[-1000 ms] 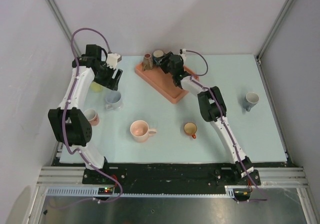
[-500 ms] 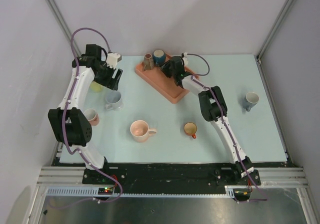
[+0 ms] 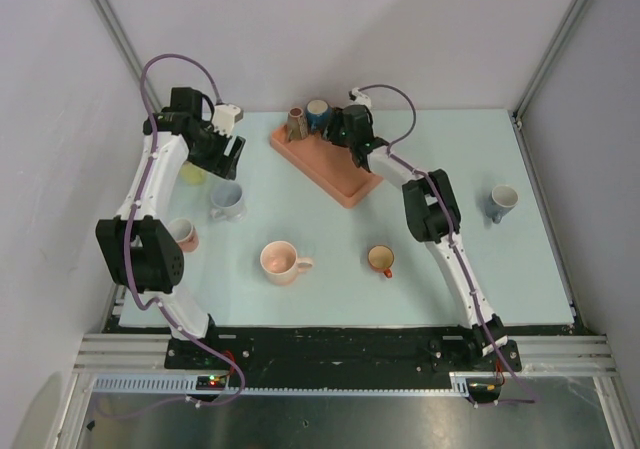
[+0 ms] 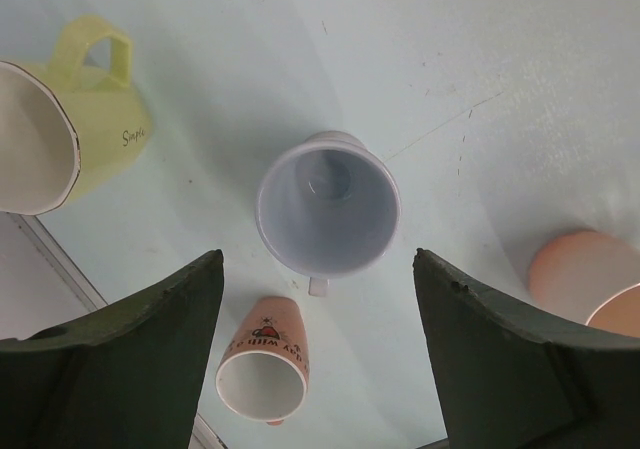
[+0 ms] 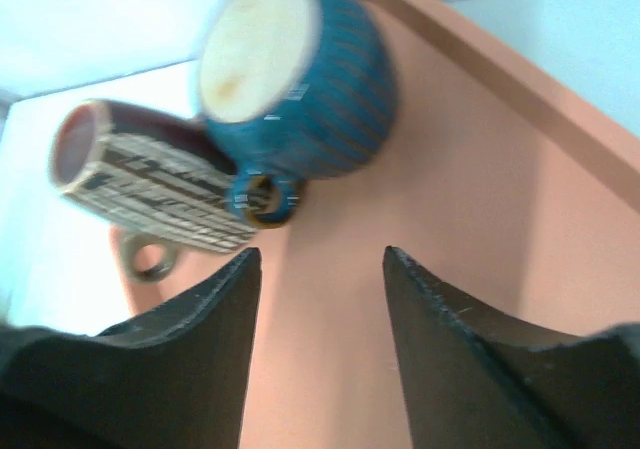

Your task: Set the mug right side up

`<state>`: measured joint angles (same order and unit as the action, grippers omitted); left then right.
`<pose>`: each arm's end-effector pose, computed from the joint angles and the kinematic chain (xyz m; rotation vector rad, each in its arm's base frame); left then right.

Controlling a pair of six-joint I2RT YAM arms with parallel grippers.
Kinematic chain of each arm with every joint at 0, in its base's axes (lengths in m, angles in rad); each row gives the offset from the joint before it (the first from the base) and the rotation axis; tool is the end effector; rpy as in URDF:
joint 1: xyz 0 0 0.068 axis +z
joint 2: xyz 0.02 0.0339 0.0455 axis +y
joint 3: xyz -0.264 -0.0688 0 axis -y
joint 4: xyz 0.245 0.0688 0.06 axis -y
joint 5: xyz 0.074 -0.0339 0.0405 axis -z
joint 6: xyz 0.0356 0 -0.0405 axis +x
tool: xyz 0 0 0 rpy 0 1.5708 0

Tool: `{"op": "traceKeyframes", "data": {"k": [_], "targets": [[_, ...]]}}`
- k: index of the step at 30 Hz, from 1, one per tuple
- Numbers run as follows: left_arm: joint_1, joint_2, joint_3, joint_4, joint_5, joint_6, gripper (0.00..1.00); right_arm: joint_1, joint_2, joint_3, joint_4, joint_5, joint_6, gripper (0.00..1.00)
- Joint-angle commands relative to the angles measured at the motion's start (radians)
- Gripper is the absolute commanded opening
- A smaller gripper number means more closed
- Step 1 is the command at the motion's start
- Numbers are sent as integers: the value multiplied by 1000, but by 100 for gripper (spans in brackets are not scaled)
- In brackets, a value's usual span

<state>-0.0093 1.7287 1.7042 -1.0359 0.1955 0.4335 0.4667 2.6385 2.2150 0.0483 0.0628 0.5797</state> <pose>0.3610 -0.0103 0.3332 0.6361 2.5231 -0.1065 0.5379 0.2685 0.1547 0.1555 1.9922 0.6253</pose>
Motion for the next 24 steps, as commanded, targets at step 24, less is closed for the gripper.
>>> {"op": "traceKeyframes", "data": {"k": [24], "targets": [[6,54,135,-4,80,-20,81,122,118,307,195,13,-129,95]]}}
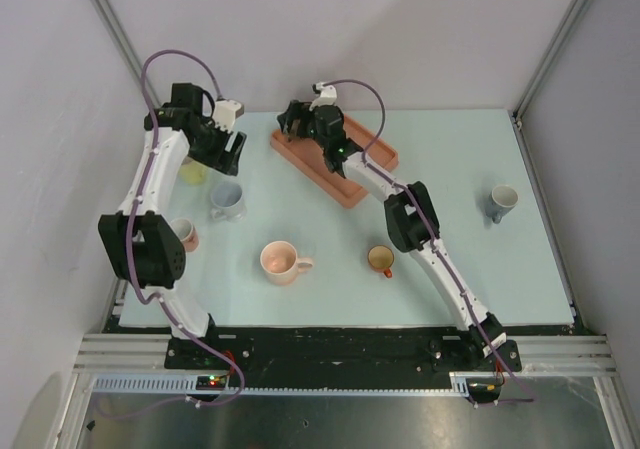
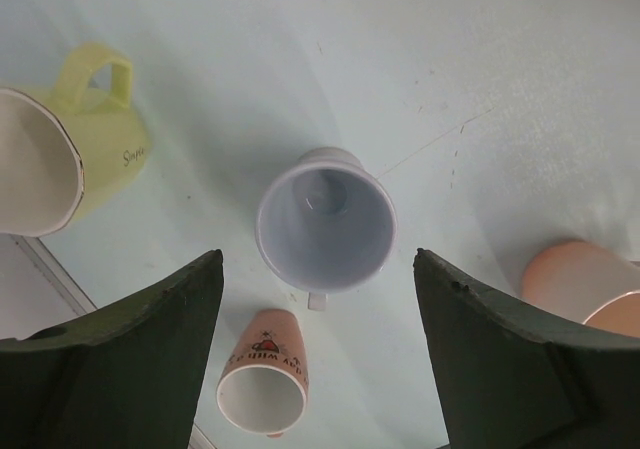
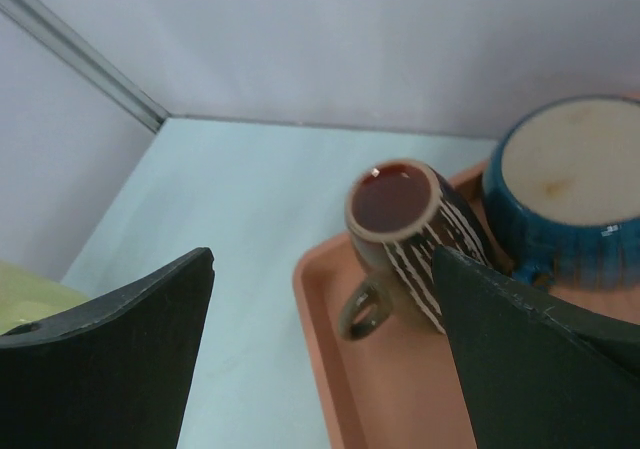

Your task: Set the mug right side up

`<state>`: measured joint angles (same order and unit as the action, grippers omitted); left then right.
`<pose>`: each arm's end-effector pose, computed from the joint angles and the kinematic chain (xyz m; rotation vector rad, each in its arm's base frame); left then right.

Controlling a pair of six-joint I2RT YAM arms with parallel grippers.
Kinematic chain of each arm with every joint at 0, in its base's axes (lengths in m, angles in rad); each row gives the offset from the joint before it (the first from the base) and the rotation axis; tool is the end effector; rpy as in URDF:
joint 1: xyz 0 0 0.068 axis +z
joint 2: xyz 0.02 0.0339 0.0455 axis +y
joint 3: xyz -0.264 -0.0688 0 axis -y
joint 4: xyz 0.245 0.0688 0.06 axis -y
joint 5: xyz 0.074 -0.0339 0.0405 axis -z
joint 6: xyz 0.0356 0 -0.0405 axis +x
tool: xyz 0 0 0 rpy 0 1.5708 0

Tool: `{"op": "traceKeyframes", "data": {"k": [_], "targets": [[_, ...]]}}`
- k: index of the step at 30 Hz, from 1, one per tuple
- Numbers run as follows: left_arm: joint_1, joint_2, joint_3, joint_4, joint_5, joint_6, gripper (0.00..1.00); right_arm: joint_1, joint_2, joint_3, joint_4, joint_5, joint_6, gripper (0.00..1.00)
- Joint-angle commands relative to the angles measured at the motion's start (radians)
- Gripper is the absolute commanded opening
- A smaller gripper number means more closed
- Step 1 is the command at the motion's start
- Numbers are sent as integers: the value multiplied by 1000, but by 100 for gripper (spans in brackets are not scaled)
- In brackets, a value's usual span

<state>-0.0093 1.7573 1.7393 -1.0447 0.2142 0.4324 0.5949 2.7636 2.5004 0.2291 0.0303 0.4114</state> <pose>0.3678 -0.0110 0.3335 0.6401 2.5197 -0.1315 0.5199 0.3505 0.2014 -0.1277 1.6525 0.7503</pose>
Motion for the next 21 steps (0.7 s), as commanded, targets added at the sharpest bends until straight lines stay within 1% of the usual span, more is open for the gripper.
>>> {"op": "traceKeyframes", "data": {"k": [1,4,8,11,13,16,18,21], "targets": [[2,45,143,6,77,-18,81,-12,-32,-8,32,32,53,95],[-32,160,296,12,86,-18,80,-27,-139,-101,91,21,74,95],[-83,365,595,25,54,-26,79,-60,-286,-205,91,-6,95,97],[-119,504,754,53,47,-26,76,-93,-426,-357,89,3,117,99],[-139,563,788,113,64,-27,74,-114,-534,-490,90,37,102,99],[-162,618,782,229,105,-60,70,-147,-696,-706,122,70,45,99],[-176,653,781,294,102,-80,67,-163,-790,-833,144,83,13,99],[-189,703,783,359,73,-112,62,-183,-915,-975,157,93,-26,99]]}}
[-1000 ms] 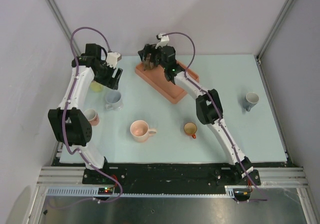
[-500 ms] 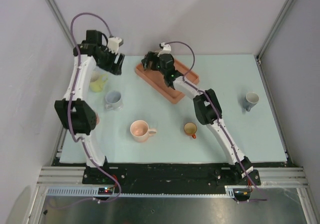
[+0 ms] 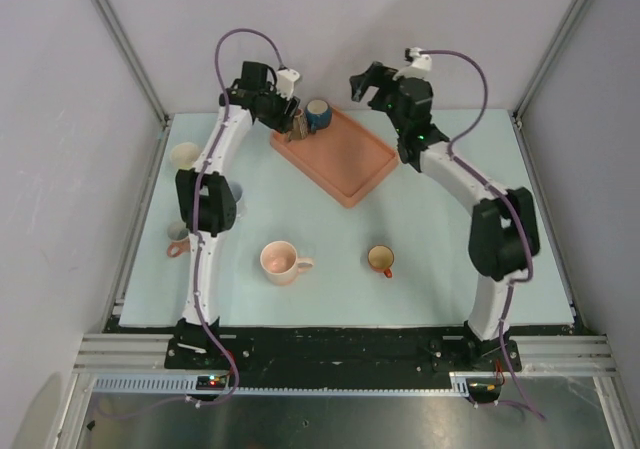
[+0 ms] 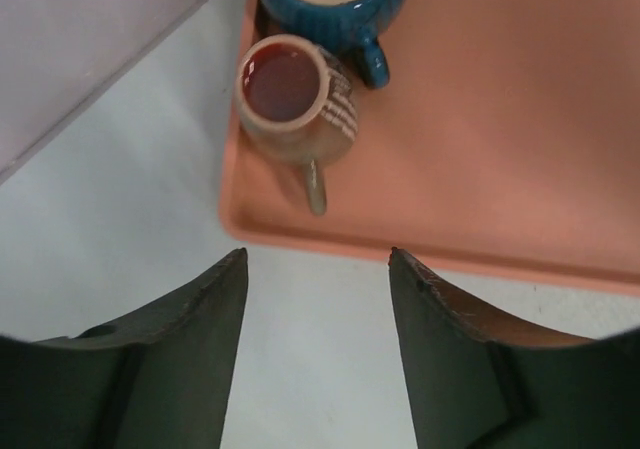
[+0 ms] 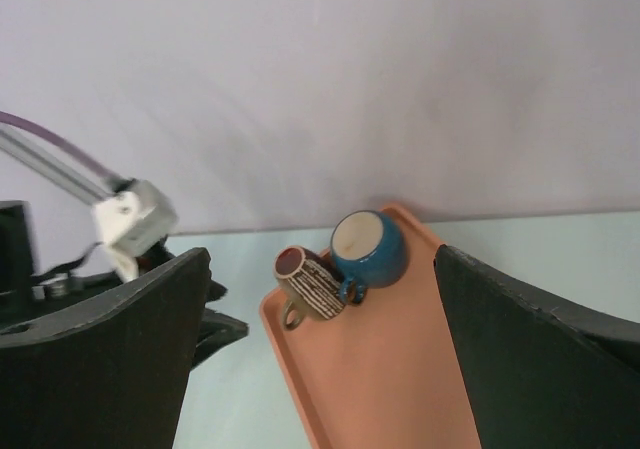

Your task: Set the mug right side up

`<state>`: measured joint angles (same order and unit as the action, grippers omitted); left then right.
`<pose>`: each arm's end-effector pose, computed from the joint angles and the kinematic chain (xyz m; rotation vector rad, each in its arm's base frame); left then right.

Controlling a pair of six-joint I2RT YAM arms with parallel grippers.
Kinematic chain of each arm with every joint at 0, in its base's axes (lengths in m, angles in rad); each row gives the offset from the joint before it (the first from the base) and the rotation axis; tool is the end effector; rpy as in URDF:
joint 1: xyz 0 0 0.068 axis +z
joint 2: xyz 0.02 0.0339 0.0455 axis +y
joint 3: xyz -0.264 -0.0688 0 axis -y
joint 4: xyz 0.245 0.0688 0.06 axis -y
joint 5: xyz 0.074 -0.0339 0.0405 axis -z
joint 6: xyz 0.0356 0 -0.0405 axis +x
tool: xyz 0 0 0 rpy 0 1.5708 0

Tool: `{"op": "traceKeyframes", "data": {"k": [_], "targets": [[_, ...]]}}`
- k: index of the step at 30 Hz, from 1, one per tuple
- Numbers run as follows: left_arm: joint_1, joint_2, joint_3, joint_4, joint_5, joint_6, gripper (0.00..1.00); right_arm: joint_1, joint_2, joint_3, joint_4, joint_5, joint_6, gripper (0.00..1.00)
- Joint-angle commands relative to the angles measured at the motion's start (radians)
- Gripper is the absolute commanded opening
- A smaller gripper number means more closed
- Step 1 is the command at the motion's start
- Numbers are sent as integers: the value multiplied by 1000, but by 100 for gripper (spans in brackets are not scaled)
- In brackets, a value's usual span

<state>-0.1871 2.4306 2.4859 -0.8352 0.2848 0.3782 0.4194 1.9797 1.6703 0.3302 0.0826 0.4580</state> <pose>0.5270 -0.1099 0.2832 0.7802 2.1887 -0.2386 0.4451 0.1952 0.3406 0.0973 1.5813 0.6273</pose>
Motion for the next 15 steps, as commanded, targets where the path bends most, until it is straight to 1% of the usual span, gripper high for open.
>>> {"op": "traceKeyframes", "data": {"k": [1,4,7,10,12,13,15], "targets": [[-13,46,38,166,-6,-67,60,-11,-162,-183,51,45,-86,99],[-18,90,38,192,-49,-76,58,-17,-231,-243,0,62,-114,99],[-23,129,54,202,-115,-51,58,-17,-272,-268,-50,74,-154,100],[-47,141,58,208,-130,45,56,-16,-297,-287,-78,92,-186,99],[-77,136,17,207,-164,144,59,-16,-308,-290,-94,104,-205,99],[-92,133,-8,207,-197,210,60,-16,-315,-291,-103,110,-216,99],[-116,142,-38,206,-279,294,60,-15,-328,-294,-117,126,-242,99]]}}
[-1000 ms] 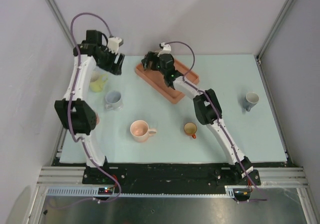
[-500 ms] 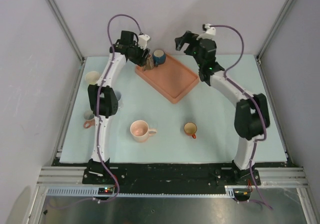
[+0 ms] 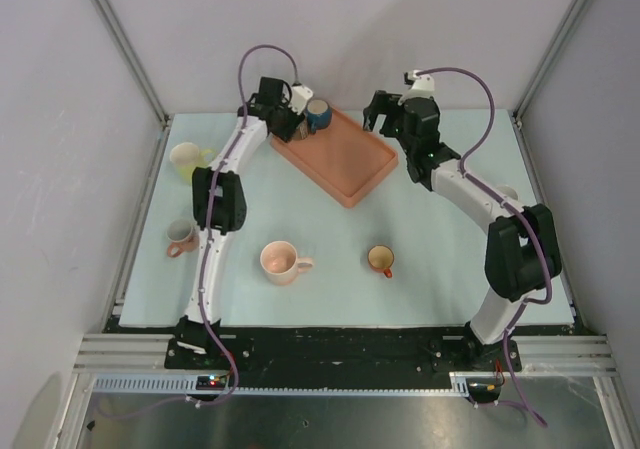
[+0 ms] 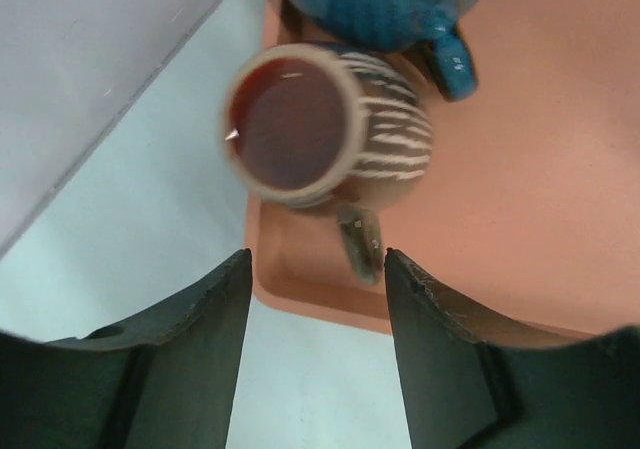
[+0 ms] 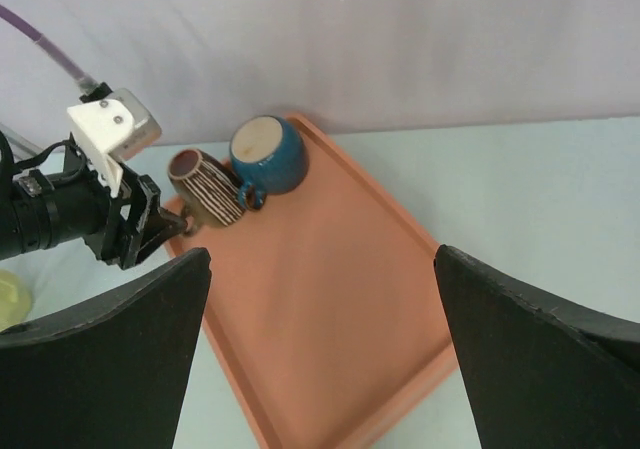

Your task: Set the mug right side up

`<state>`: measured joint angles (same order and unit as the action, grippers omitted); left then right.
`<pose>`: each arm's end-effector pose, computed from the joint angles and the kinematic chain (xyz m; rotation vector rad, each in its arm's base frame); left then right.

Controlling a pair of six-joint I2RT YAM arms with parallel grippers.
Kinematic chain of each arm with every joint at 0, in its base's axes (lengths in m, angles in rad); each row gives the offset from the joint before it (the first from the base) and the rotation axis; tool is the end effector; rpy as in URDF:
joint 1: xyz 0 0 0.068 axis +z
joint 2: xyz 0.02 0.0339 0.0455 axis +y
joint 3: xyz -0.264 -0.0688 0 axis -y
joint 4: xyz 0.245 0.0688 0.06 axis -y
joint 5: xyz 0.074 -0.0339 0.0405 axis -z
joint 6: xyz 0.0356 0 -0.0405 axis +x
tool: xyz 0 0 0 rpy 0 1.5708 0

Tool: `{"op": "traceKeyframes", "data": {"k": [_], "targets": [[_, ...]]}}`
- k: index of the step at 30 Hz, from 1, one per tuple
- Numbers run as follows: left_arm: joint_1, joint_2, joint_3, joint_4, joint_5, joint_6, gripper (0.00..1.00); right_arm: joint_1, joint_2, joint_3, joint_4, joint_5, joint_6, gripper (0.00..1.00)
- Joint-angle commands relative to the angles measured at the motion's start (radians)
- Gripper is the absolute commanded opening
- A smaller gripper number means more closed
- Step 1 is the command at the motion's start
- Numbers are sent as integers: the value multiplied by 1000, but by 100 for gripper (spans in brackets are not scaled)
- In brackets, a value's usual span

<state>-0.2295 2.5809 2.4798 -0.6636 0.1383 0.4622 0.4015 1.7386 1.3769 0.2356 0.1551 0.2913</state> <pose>0.5561 -0.1350 0.2132 0.8531 2.1648 -0.0449 0.3913 0.1602 0.3295 0.0227 1.7101 0.3858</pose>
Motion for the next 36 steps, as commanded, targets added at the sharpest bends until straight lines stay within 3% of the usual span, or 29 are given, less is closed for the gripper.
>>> {"op": "traceKeyframes", "data": {"k": [1,8,12,15,17,23,30,36], "targets": [[-78,4,-24,32,-169,233,58,3,-94,-3,-28,63,-94,99],[-74,1,-50,12,-150,300,53,3,-131,-23,-46,115,-187,99],[-80,10,-41,-1,-150,318,37,2,-138,-28,-48,140,-223,99],[-81,16,-26,-3,-157,316,12,0,-141,-28,-44,151,-251,99],[-80,25,-6,-3,-167,303,5,-2,-142,-28,-42,156,-262,99],[-75,11,-5,-1,-130,250,1,-4,-149,-28,-60,157,-278,99],[-65,-123,-178,-1,24,189,0,-3,-162,-36,-80,166,-287,99],[-57,-239,-241,-10,141,42,0,-24,-141,-38,-82,-83,-199,100]]}}
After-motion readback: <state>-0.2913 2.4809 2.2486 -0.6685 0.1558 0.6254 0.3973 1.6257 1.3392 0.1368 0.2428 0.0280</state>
